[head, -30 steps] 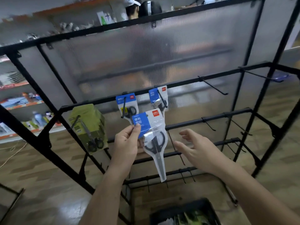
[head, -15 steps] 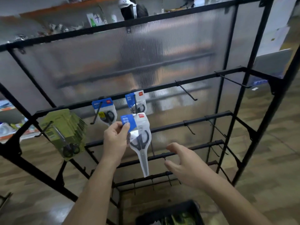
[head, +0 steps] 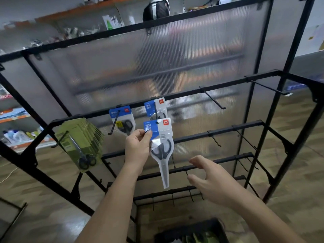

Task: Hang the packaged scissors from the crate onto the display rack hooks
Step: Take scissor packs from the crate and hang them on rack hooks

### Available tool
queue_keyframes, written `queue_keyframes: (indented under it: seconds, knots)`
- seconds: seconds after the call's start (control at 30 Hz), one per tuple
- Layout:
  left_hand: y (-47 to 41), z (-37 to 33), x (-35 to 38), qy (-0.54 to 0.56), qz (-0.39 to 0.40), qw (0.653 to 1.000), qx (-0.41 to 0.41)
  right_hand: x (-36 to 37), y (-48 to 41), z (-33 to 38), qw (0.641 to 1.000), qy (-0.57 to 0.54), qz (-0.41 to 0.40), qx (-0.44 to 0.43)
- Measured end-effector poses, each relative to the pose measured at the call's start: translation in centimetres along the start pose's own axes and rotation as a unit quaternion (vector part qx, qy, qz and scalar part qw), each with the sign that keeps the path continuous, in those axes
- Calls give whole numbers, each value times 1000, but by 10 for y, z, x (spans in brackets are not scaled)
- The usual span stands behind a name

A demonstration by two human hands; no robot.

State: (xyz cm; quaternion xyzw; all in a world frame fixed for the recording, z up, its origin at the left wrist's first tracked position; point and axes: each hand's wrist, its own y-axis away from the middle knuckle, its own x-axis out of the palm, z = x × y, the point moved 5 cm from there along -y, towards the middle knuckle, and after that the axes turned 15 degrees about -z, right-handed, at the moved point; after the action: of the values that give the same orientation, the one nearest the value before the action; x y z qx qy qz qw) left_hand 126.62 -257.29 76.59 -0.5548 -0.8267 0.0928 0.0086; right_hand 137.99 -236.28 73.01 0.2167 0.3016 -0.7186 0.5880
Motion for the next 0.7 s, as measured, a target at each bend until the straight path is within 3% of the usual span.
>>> queue_keyframes:
  seconds: [0.43, 0.7]
  knots:
    - [-92, 33, 37, -57, 33, 997, -45, 51, -27, 30, 998, 42, -21, 35]
    - [-129, 34, 55, -133, 14, 989, 59, 69, -22, 37, 987, 69, -57, 133]
